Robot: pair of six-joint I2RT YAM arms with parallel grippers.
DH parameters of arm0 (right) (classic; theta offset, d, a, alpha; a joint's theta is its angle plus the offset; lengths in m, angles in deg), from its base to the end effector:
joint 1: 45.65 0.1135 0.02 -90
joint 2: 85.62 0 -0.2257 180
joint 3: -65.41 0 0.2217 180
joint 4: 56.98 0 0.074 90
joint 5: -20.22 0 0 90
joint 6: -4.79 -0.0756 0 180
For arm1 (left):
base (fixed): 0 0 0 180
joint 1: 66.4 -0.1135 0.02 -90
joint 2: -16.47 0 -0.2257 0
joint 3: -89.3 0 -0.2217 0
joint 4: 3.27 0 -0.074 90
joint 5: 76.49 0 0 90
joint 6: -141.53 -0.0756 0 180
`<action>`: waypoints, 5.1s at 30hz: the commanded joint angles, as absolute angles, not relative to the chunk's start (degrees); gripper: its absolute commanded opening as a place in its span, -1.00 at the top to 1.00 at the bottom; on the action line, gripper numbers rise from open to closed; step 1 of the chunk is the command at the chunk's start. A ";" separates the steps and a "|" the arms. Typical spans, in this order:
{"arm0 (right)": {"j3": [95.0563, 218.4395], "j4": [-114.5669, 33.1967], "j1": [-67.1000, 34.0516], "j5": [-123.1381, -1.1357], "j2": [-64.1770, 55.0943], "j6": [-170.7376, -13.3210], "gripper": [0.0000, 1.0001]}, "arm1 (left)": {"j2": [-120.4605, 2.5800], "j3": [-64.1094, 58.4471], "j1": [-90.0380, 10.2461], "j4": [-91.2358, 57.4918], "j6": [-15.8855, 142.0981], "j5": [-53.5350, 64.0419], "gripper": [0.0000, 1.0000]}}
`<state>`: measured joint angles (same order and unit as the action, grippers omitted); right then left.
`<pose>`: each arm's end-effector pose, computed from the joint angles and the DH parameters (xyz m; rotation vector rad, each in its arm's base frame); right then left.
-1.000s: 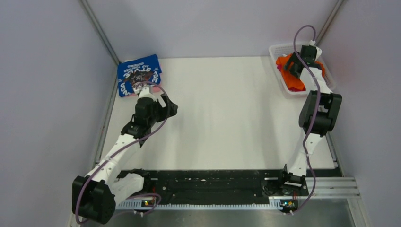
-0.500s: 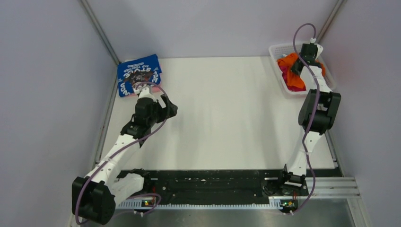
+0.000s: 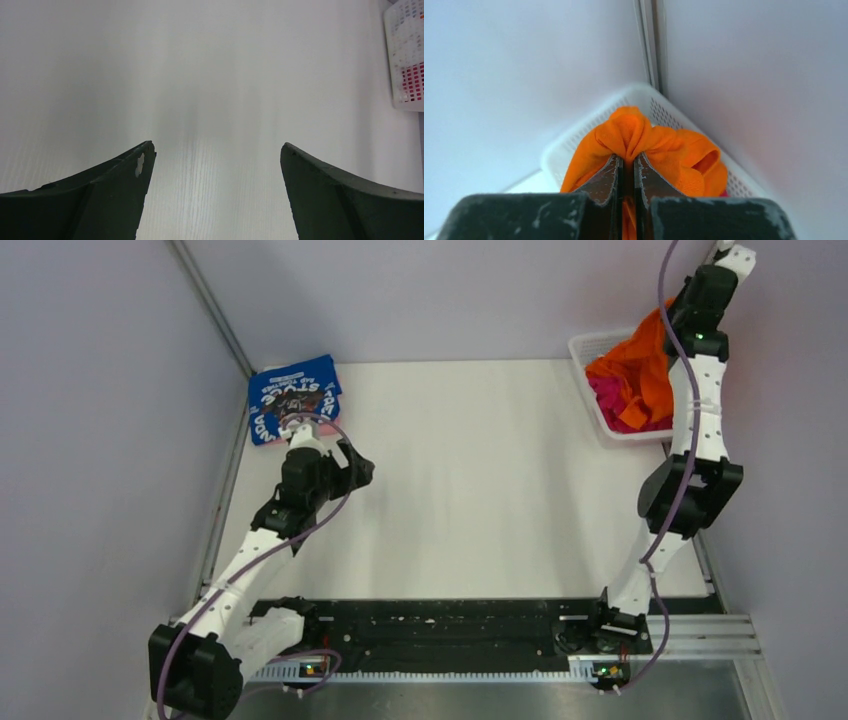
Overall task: Fold and stack the t-shirts
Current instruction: Grab crumpled tshirt from bin with the right arm, then move the tshirt to the center of the board, then flatten out the tshirt
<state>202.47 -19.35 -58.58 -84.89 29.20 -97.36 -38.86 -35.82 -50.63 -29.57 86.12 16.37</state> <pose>0.4455 -0.1225 0.3633 0.5772 1.7442 -0.2519 0.2385 -0.0634 0.2301 -0.3705 2.0405 -0.4965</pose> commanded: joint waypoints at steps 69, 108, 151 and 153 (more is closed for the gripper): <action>129.97 -28.56 -10.17 -81.05 -11.06 -110.10 -0.93 | -66.87 -25.70 -41.12 -36.48 93.20 11.62 -0.54; 153.07 -27.39 -7.77 -97.17 23.21 -109.07 0.11 | -65.79 -21.86 -36.91 -47.37 94.96 22.26 1.00; 182.35 -17.31 -8.39 -52.86 -34.88 -88.49 1.00 | -28.19 18.22 -36.91 -39.87 76.52 6.87 1.00; 184.46 -16.44 -8.39 -55.77 -33.90 -87.64 1.00 | -29.42 19.97 -36.86 -40.08 75.87 8.35 1.00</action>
<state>180.25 -18.95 -8.29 -53.07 -35.60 -90.54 -27.26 16.72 -36.66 -42.09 78.38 6.27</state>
